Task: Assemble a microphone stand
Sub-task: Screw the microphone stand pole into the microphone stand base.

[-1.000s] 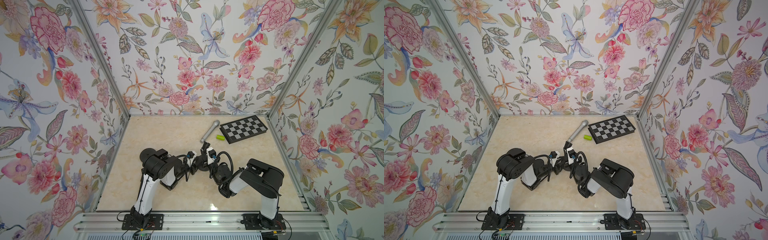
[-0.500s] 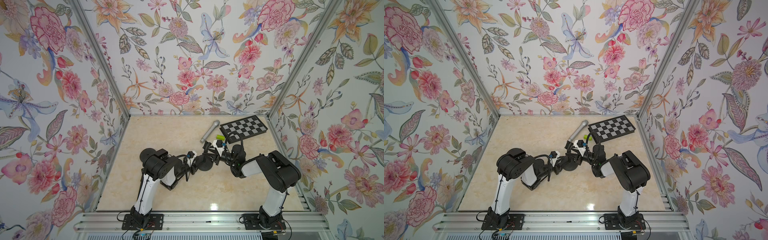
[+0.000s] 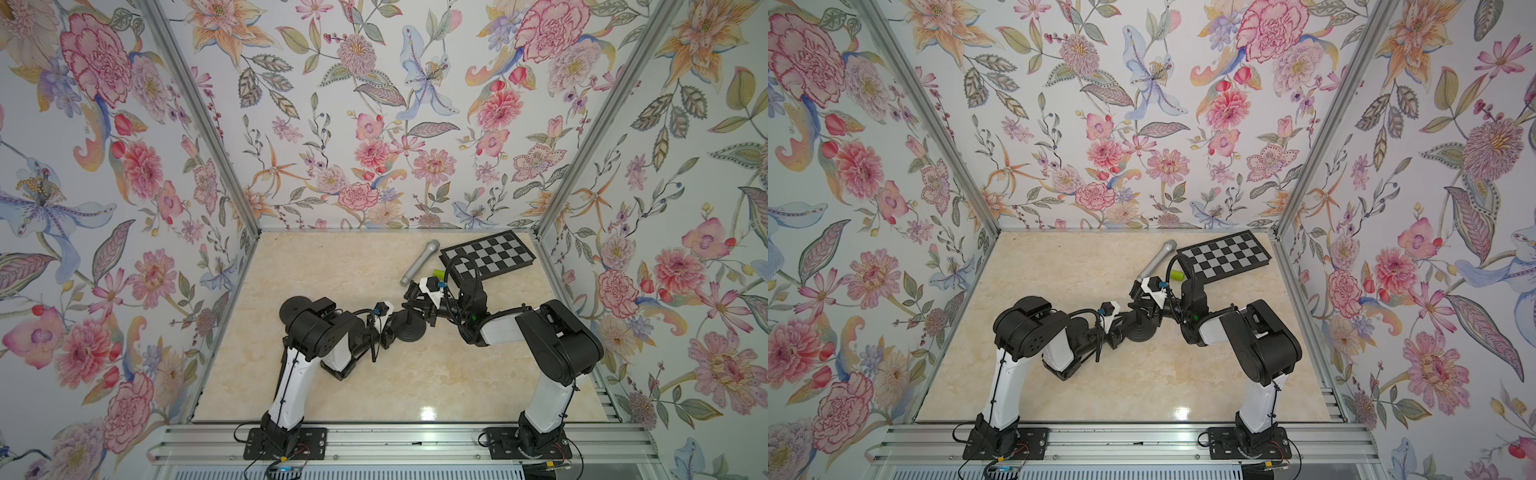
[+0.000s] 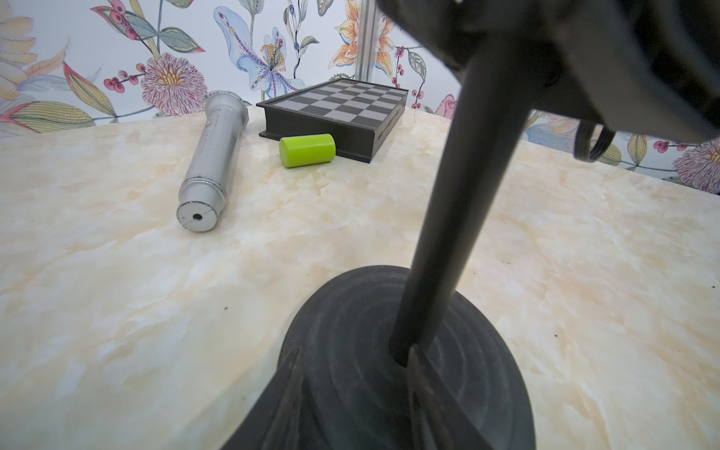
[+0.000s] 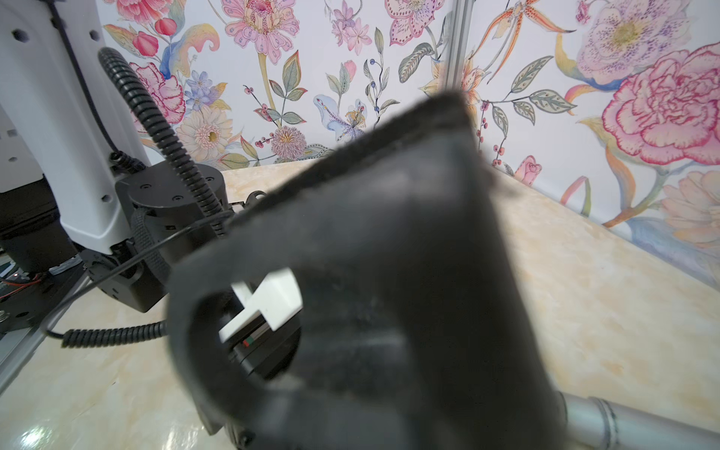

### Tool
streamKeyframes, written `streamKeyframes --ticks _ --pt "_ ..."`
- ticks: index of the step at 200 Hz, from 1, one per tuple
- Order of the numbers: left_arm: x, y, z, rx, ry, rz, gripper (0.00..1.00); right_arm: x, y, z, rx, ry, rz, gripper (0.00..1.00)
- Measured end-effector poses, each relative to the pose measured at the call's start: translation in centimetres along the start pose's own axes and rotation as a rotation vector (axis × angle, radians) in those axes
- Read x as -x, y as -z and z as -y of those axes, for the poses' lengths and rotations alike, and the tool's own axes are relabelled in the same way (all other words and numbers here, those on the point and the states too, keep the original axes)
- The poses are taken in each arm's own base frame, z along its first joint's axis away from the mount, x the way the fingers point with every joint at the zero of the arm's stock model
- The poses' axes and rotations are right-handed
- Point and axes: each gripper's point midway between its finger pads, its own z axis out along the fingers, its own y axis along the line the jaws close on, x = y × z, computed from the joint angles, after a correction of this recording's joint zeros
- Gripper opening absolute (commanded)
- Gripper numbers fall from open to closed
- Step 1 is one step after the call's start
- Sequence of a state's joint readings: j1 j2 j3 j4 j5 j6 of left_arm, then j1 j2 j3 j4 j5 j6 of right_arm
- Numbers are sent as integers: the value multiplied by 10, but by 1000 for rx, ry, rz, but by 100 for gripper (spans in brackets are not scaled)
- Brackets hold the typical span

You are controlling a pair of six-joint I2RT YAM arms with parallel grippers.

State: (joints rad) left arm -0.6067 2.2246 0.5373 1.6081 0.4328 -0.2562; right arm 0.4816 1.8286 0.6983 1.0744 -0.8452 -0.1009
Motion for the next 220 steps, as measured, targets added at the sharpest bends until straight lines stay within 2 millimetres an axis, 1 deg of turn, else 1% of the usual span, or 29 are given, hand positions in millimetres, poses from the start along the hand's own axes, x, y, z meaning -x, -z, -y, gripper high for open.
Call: streamKeyframes --ticks 16,28,44,49,72,95,107,120,125,128,134,137,142,151,155,159,169,175,192,220 --pt "0 0 0 0 2 0 45 -1 2 0 -58 11 7 0" --pt "0 0 0 0 4 -1 44 -1 2 0 -134 22 18 0" --pt "0 0 0 0 5 -1 44 0 0 2 -283 28 32 0" --pt "0 0 0 0 6 -1 44 1 -3 -1 -326 34 36 0" --pt "1 0 -1 2 13 3 44 4 -10 0 -593 24 42 0" --pt "5 1 -11 39 17 13 44 6 -18 -2 -839 24 54 0" --pt "4 2 -14 50 22 12 44 5 -16 -3 -919 24 66 0" --pt "4 3 -15 54 23 11 44 5 -12 -5 -962 27 83 0" --pt "4 3 -15 54 23 11 44 4 -11 -5 -966 30 86 1" --pt "4 3 -15 54 23 11 44 4 -10 -5 -965 31 88 5" --pt "4 3 -14 54 22 11 44 3 -8 -6 -961 36 89 20" --pt "4 3 -14 55 22 11 44 3 -7 -6 -956 39 88 29" --pt "3 3 -14 55 22 9 44 2 -4 -6 -943 40 90 40" --pt "3 3 -14 56 22 8 44 -4 1 -5 -908 53 67 54" --pt "2 3 -14 57 22 7 44 -8 2 -5 -888 57 53 58" --pt "2 3 -13 58 21 7 44 -12 6 -3 -870 64 36 60" --pt "2 3 -13 58 20 7 44 -24 15 1 -808 57 -1 62" --pt "2 3 -13 58 19 7 44 -26 19 2 -761 51 -6 63" --pt "1 3 -13 59 14 4 44 -22 27 2 -622 39 5 64" --pt "1 2 -13 59 12 4 44 -17 31 -3 -408 15 -2 64"
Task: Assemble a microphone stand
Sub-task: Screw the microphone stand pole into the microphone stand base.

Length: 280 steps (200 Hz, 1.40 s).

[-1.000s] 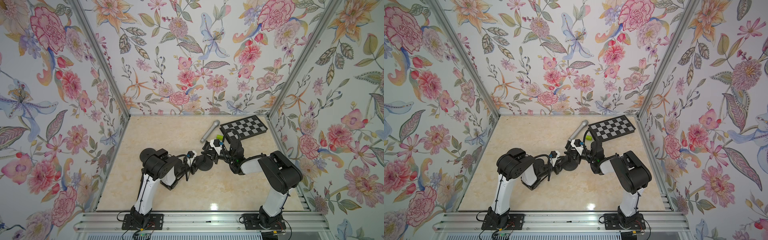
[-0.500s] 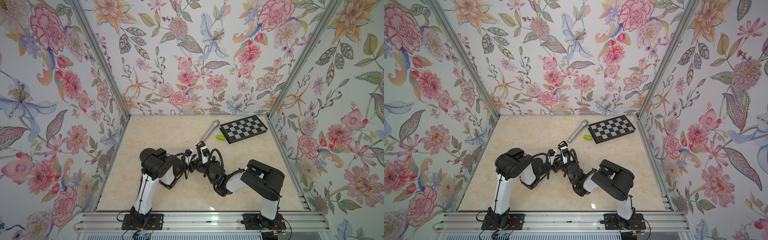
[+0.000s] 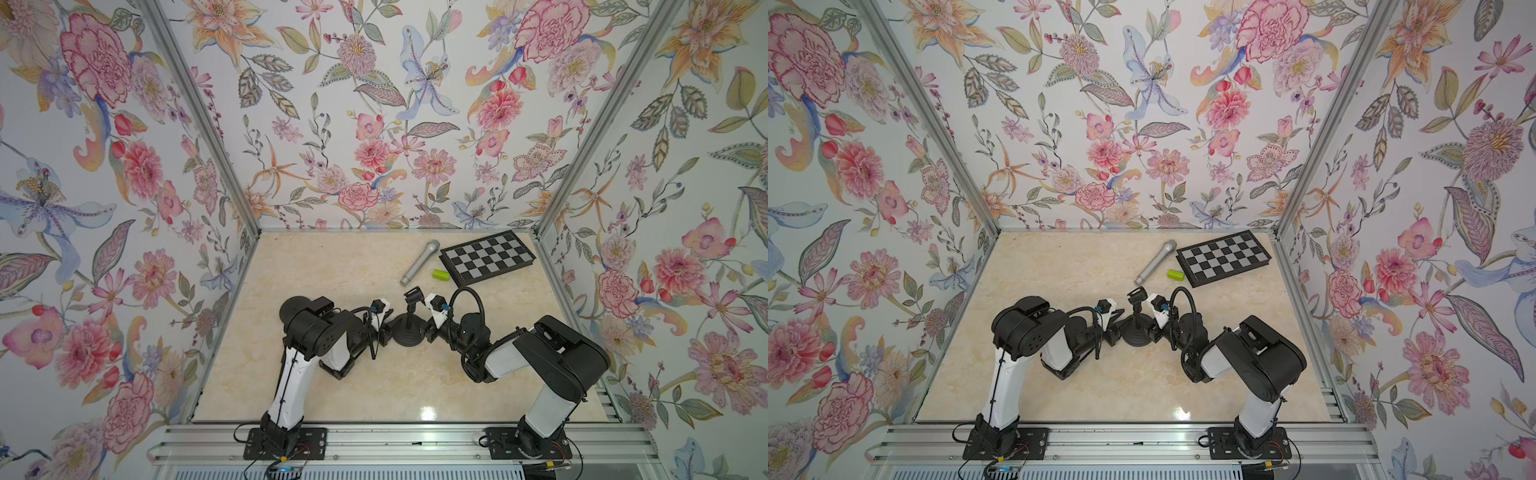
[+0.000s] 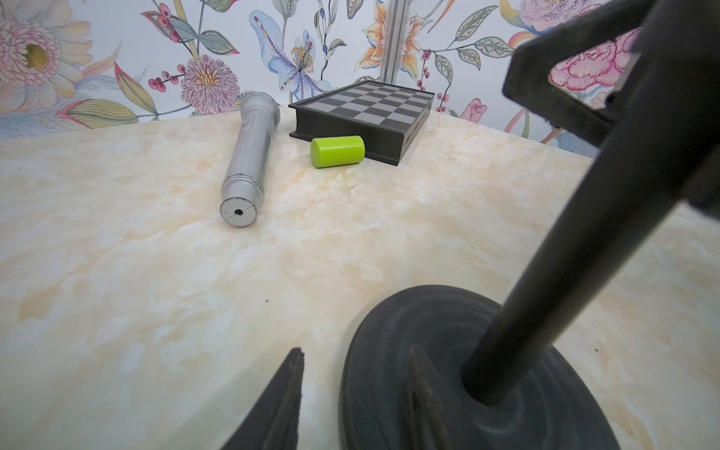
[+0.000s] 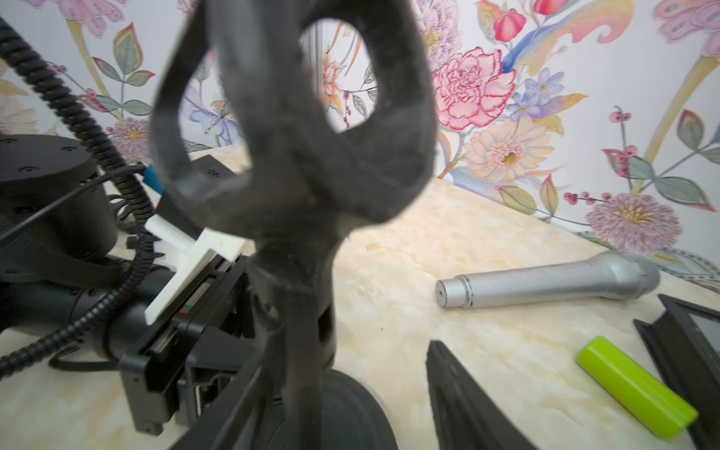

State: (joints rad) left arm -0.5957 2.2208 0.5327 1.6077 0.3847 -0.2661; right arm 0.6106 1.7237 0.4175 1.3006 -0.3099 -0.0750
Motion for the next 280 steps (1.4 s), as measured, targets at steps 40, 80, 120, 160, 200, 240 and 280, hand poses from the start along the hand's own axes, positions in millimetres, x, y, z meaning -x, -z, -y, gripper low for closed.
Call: streamKeyframes --ticks 40,80,120,160,200,240,280 --pt "0 0 0 0 0 1 44 28 -10 -7 241 3 31 55" --pt "0 -1 1 -2 -2 1 44 42 -15 -16 402 3 36 23" --pt "0 -1 1 -1 -6 1 44 40 -16 -17 437 12 33 0" --pt "0 -1 0 -1 -8 1 44 38 -14 -14 234 19 90 0" --pt "1 0 -3 14 -7 4 43 40 -19 -17 -228 22 182 0" --pt "2 1 -9 43 -6 6 43 40 -22 -18 -478 28 188 0" --pt "2 1 -10 50 -7 5 43 37 -15 -17 -432 54 173 52"
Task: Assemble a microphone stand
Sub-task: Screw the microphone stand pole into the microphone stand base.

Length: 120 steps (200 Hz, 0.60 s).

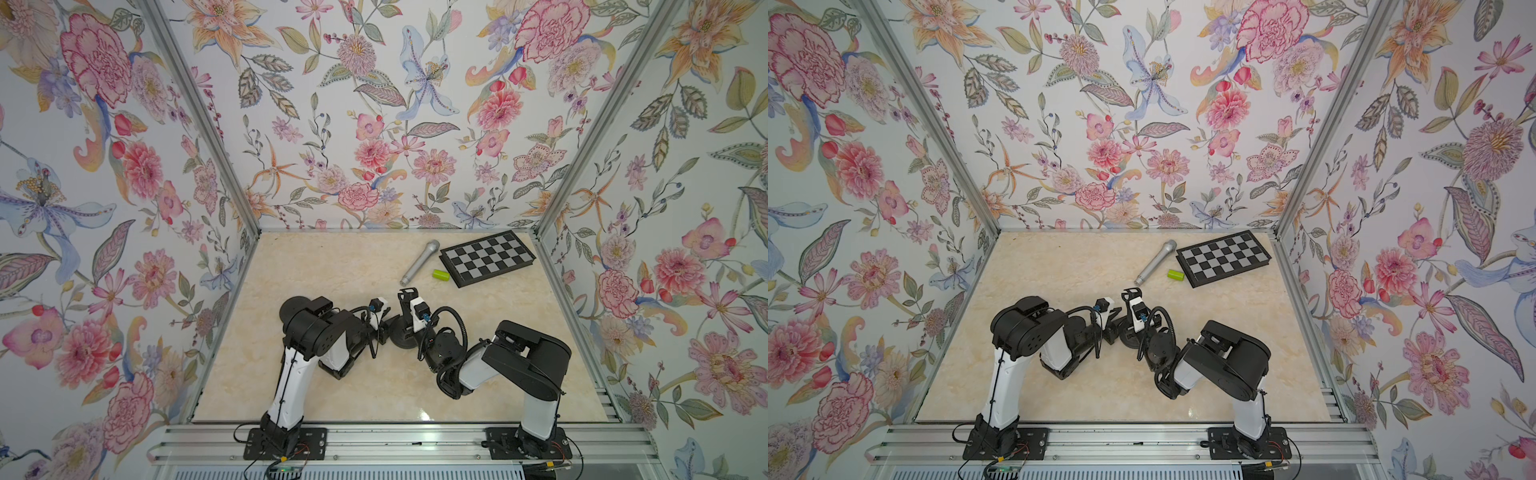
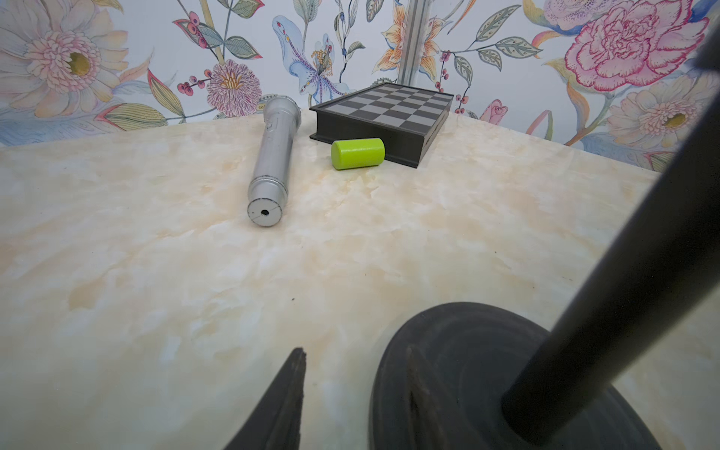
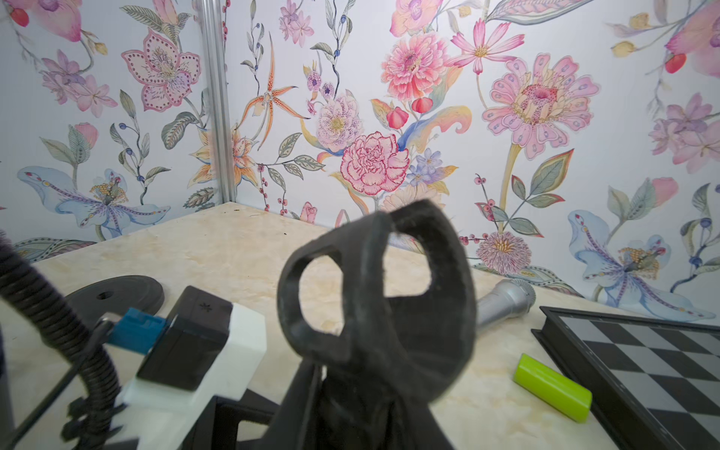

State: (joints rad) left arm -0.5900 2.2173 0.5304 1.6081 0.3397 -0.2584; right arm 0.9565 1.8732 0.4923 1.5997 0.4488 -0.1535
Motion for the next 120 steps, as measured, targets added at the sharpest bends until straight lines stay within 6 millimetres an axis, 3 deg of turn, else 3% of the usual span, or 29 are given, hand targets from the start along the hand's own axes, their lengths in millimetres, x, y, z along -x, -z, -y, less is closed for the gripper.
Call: streamKeyframes --ticks 13,26,58,95,120 --pt "0 0 0 -1 -3 0 45 -12 5 10 69 19 -29 62" --pt "-1 1 4 -21 -18 -5 46 -19 10 19 161 4 -49 65" --pt "-7 11 21 -96 -57 -31 47 -9 12 36 336 -42 -56 70" --pt "-10 30 47 -210 -92 -54 53 13 10 16 573 -17 -65 69" --pt "1 26 61 -290 -111 -21 57 12 11 12 667 -24 -90 63"
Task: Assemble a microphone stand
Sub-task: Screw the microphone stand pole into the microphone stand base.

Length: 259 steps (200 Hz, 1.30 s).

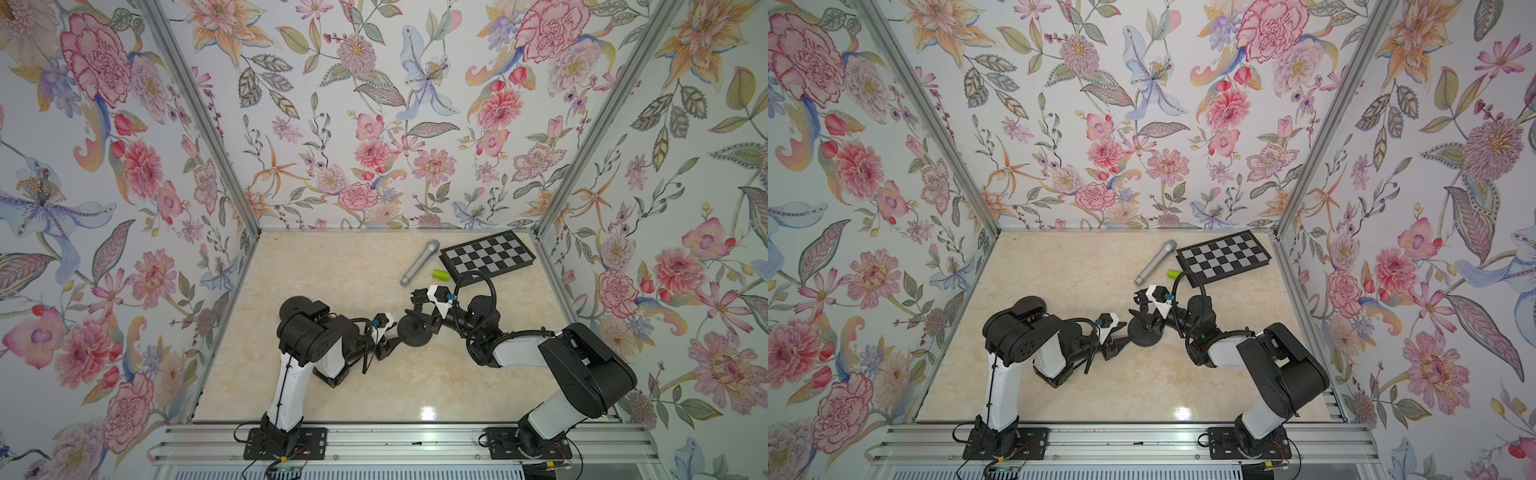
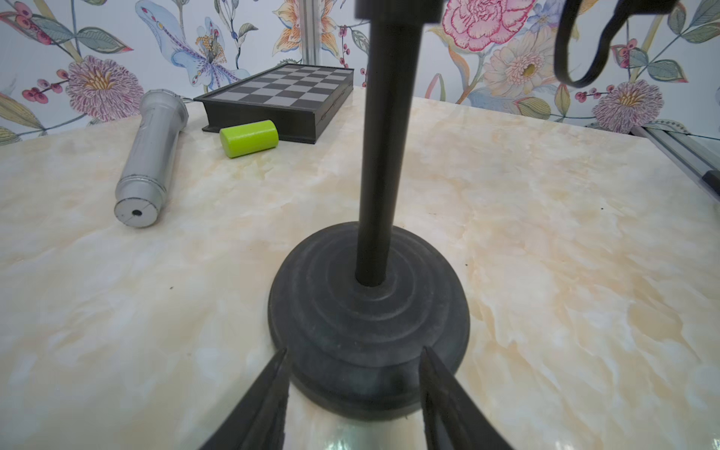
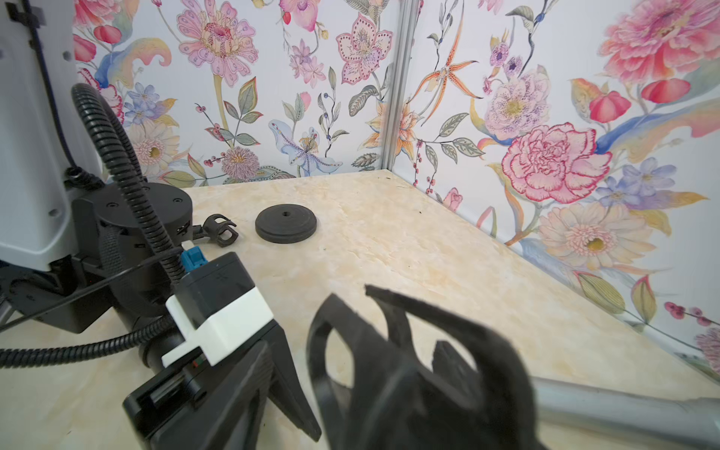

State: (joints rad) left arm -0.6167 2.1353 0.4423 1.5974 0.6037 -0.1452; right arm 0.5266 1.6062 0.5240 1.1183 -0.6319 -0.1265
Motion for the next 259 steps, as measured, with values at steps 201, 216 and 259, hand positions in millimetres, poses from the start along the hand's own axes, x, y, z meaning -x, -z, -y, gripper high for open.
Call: streamKeyframes --ticks 201,216,259 --pt "4 -41 -11 -2 -12 52 52 -9 -3 7 -262 -15 33 0" --pt "4 -41 -12 5 -16 54 52 -8 -6 10 -398 -12 62 0" --pt "7 -41 -14 17 -40 59 52 -10 -6 11 -682 -6 105 0"
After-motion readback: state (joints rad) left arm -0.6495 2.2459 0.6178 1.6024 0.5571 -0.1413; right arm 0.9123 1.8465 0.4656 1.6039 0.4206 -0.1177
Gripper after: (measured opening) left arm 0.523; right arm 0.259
